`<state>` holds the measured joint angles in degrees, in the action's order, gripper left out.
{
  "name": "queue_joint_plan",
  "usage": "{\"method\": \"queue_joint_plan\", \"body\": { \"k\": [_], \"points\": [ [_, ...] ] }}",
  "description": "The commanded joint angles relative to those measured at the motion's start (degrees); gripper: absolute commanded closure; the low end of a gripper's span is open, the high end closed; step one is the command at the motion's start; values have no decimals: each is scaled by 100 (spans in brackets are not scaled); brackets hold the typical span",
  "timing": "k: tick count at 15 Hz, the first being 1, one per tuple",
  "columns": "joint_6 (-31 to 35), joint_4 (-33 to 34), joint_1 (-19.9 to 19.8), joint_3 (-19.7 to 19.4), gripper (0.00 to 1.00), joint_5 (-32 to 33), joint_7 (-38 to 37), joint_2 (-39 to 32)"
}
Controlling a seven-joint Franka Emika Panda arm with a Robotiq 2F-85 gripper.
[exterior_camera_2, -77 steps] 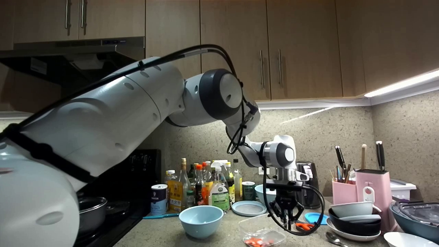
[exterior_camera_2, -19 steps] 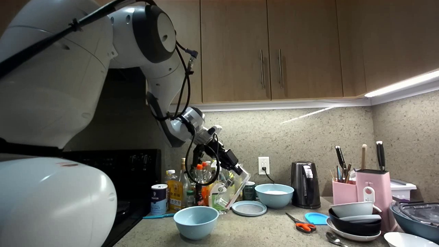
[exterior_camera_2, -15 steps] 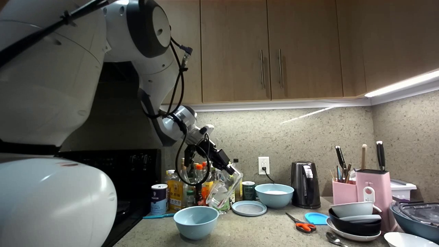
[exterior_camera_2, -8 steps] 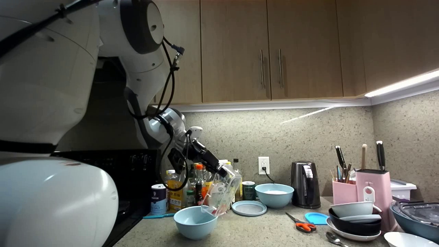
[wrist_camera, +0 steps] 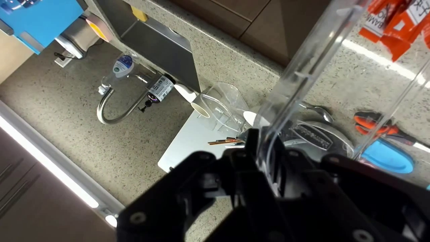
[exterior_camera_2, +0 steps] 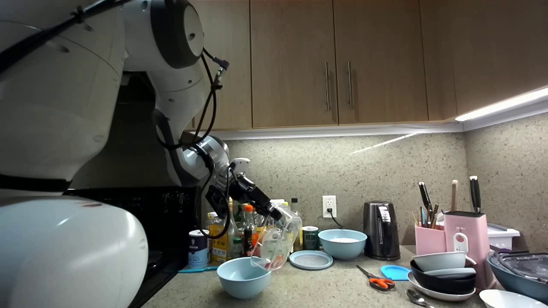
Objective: Pick up the colorless bowl and pour some of its contents into the blue bowl
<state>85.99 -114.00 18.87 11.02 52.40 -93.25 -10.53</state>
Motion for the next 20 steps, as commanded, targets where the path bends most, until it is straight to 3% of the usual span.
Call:
{"method": "queue_joint_plan", "body": {
  "k": [1, 10, 15, 16, 17, 20],
  "points": [
    [-655, 555, 50, 109, 98, 27, 46, -541],
    [-2021, 2316, 709, 60, 98, 511, 190, -2038],
    [-3552, 3324, 1060, -177, 98, 503, -4, -2845],
    [-3588, 3382, 1050, -149, 98, 458, 45, -2883],
    [-3298, 3135, 967, -70, 91, 440, -1, -2726],
    [-3407, 3317, 984, -94, 91, 435, 1, -2897]
  ]
}}
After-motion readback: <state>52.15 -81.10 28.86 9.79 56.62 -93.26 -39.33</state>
